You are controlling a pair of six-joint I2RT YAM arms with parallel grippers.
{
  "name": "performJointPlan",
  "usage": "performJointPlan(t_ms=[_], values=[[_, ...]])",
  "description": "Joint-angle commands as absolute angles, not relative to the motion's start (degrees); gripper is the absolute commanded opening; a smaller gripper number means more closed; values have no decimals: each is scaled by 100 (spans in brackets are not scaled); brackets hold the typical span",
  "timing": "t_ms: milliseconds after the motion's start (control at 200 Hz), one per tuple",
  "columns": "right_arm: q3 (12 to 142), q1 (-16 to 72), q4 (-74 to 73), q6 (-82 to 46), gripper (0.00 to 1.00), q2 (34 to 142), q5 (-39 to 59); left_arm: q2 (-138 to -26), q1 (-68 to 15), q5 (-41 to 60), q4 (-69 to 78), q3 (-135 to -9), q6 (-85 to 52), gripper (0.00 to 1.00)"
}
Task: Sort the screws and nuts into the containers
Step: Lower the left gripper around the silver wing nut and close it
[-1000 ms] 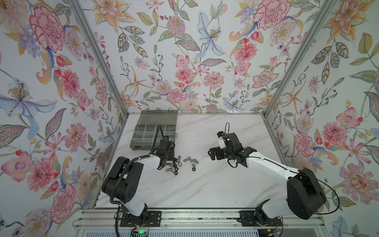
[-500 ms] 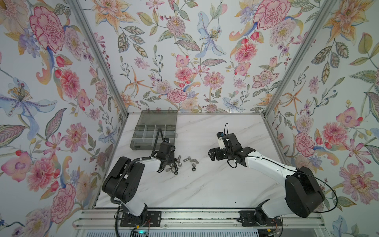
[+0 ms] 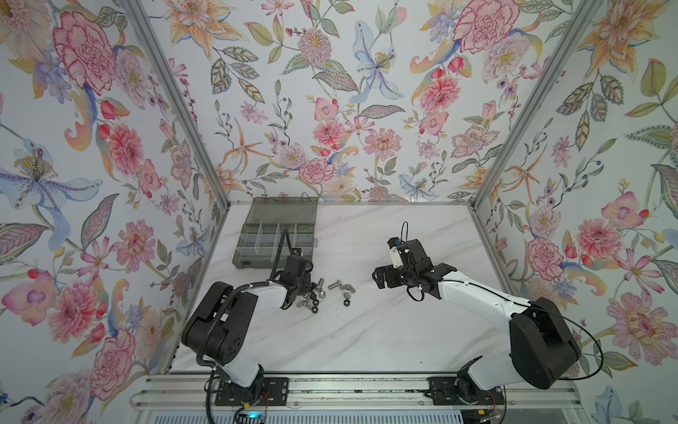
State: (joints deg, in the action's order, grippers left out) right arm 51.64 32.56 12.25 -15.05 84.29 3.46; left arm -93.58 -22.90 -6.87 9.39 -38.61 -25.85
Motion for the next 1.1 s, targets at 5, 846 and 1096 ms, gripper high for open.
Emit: performJointPlan(t_ms=[5, 846, 1096], values=[[5069, 3301, 1292, -1564, 99, 8406, 308, -9526, -2334, -774, 831, -4097, -2448, 47], [5019, 3301, 1291, -1573, 99, 8448, 288, -9675, -2287, -483, 346, -4479, -2227, 32], [5043, 3297, 1293, -1579, 99, 8467, 292, -9627, -2285, -376, 159, -4549, -2223, 30]])
